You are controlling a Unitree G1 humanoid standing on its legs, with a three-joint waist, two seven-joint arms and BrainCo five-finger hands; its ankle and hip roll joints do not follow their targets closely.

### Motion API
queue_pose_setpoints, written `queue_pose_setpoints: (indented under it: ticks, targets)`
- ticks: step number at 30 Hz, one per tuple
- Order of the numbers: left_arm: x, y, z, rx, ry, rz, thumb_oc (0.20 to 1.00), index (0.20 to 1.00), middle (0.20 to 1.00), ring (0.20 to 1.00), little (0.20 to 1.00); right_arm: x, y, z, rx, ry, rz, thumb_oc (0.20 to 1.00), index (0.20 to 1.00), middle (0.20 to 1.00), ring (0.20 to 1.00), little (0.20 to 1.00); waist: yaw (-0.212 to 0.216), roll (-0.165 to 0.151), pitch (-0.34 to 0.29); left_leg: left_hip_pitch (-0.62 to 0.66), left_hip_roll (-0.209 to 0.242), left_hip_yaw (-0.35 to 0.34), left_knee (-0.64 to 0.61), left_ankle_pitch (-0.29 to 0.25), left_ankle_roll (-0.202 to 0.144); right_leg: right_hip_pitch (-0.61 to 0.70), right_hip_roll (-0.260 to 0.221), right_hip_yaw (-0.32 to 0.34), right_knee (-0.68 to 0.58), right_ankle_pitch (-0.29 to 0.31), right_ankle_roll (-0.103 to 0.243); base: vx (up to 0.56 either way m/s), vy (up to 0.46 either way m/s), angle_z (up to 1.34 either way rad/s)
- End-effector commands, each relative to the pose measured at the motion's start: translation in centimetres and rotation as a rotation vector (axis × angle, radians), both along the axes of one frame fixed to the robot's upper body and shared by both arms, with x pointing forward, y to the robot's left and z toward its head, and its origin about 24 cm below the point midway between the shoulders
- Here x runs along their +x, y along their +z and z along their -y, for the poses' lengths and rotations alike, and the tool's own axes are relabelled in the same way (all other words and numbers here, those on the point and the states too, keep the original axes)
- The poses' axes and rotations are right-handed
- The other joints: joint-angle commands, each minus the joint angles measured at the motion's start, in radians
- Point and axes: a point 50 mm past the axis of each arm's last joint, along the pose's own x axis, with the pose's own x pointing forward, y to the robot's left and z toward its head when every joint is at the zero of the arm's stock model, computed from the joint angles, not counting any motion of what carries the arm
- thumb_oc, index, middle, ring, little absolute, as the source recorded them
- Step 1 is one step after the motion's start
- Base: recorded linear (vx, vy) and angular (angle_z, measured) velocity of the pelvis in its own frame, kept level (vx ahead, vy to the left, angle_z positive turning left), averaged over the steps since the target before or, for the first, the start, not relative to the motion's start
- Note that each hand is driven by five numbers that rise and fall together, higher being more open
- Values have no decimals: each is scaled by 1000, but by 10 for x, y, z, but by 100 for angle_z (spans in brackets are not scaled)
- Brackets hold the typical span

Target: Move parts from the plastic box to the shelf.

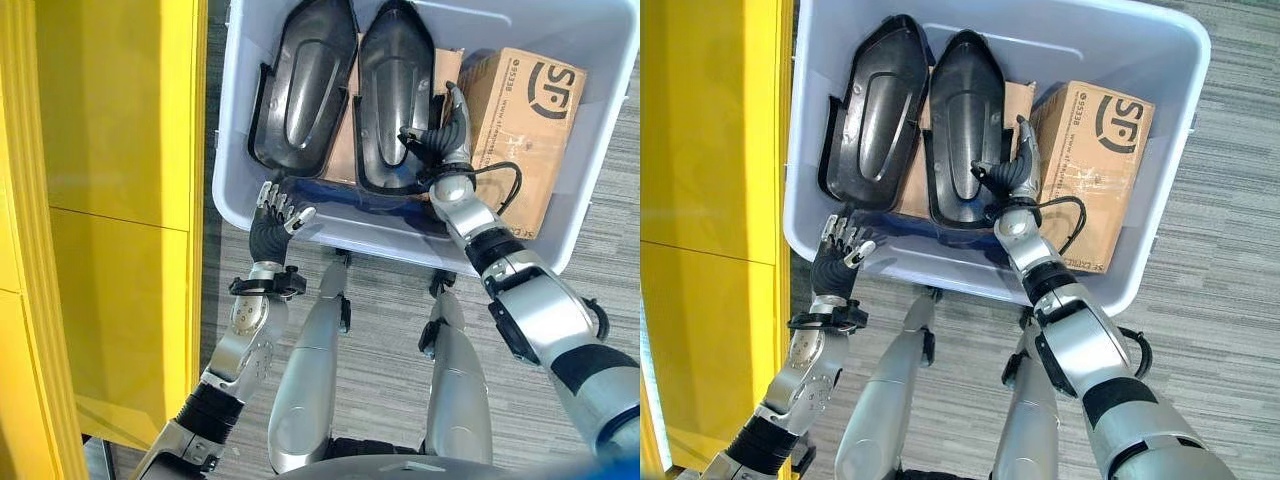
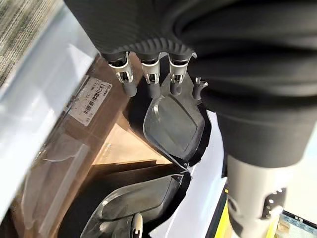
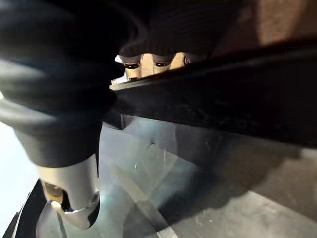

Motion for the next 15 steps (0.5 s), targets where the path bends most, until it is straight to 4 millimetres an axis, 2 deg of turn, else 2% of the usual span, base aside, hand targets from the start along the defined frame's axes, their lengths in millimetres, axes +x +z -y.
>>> queue_pose_setpoints:
  ticks: [1, 3, 4, 8, 11, 15]
  targets:
    - [-7, 31, 1, -21, -50, 165, 1000, 1000, 1000, 1000, 1000, -8, -70, 32, -45, -78, -362, 1000, 1000, 1000, 1000, 1000, 41, 35, 6, -2, 91, 31, 28, -82, -57, 46, -87, -1, 30, -23, 47, 1, -1, 9]
    - [-6, 30, 3, -18, -61, 162, 1000, 1000, 1000, 1000, 1000, -11, -80, 38, -58, -84, -423, 1000, 1000, 1000, 1000, 1000, 48, 44, 6, -2, 90, 30, 29, -83, -57, 48, -87, -4, 30, -24, 48, 3, -9, 7]
    - [-6, 30, 3, -15, -64, 161, 1000, 1000, 1000, 1000, 1000, -12, -82, 40, -58, -84, -438, 200, 200, 200, 200, 200, 50, 46, 6, -1, 90, 30, 28, -83, -58, 48, -87, -5, 30, -24, 48, 0, 0, 0]
    - [-4, 28, 3, -7, -75, 154, 1000, 1000, 1000, 1000, 1000, -16, -95, 43, -82, -61, -497, 200, 200, 200, 200, 200, 45, 42, 6, 14, 91, 31, 25, -84, -58, 61, -86, -7, 28, -27, 47, -2, 0, 1]
    - [-3, 29, 2, -8, -66, 154, 1000, 1000, 1000, 1000, 1000, -17, -97, 39, -96, -43, -491, 200, 200, 200, 200, 200, 39, 35, 6, 27, 93, 34, 26, -84, -58, 72, -85, -5, 26, -27, 46, -3, 3, 1]
    - [-1, 29, -4, -13, -37, 155, 1000, 1000, 1000, 1000, 1000, -17, -87, 16, -43, 46, -370, 200, 200, 200, 200, 200, 13, 7, 6, 82, 101, 41, 20, -86, -60, 115, -83, -4, 23, -25, 47, -4, -1, 1]
